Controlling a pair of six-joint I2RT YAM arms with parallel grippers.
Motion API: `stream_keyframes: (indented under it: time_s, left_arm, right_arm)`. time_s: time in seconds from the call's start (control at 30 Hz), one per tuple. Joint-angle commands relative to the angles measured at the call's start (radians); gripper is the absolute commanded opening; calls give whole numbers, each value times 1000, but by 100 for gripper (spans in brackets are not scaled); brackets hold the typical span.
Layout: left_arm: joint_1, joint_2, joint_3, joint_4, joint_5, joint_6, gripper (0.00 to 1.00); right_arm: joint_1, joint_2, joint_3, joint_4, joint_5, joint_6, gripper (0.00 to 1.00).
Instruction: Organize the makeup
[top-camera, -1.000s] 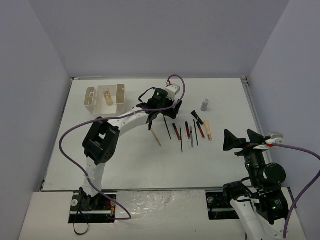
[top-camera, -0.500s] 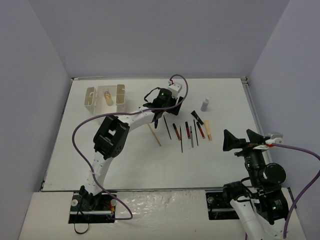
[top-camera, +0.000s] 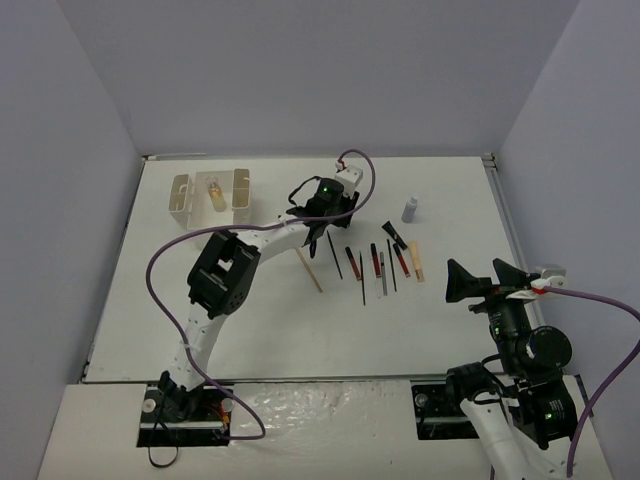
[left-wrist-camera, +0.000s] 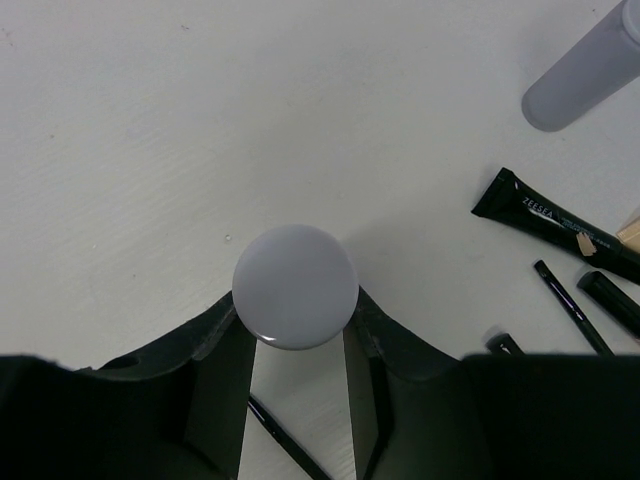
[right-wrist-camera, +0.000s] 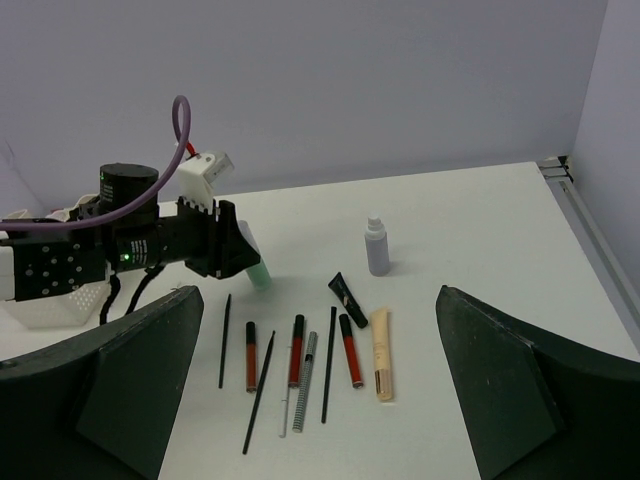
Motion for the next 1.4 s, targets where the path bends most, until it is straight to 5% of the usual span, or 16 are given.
stream_keyframes:
  time_s: [0.0,0.27,0.53,0.83,1.37]
  left_arm:
    - [-4,-200,-10,101,-36,24,0]
    - [70,-529,-114,-49,-220,31,0]
    - [335,-754,-251,-167,-220,28,0]
    - [532,-753,-390,-89,-116,-15,0]
    - [559,-551,-518,172,-100,7,0]
  right_arm:
    - [6,5,-2,87,-14,-7,100]
    - [6,-4,-1,85,-14,-5,100]
    - [7,-9,-1,87,-14,-6,100]
    - [7,-15,-4,88,-14,-7,100]
    - [9,0,-2,87,-45,-8,100]
